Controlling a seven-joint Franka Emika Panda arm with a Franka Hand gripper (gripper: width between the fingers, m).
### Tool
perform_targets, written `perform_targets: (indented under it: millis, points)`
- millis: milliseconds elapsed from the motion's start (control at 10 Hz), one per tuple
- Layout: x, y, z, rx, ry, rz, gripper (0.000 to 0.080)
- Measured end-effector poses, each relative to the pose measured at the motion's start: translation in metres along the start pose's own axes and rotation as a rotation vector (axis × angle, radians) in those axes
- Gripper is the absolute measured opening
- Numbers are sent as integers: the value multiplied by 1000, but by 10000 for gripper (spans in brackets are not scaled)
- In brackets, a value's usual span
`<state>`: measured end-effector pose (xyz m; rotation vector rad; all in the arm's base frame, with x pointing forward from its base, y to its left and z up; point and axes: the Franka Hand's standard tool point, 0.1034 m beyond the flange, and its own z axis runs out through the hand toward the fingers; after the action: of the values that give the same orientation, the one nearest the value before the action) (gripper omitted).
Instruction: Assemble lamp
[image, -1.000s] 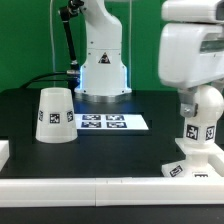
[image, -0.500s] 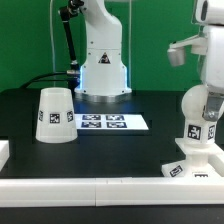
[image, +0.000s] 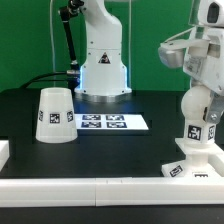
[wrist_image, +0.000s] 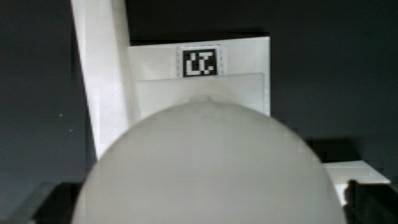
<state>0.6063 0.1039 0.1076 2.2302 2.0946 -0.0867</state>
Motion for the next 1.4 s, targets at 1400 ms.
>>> perform_targets:
  millis: [1400]
  points:
    - [-7, 1, -2, 34, 28, 903, 577]
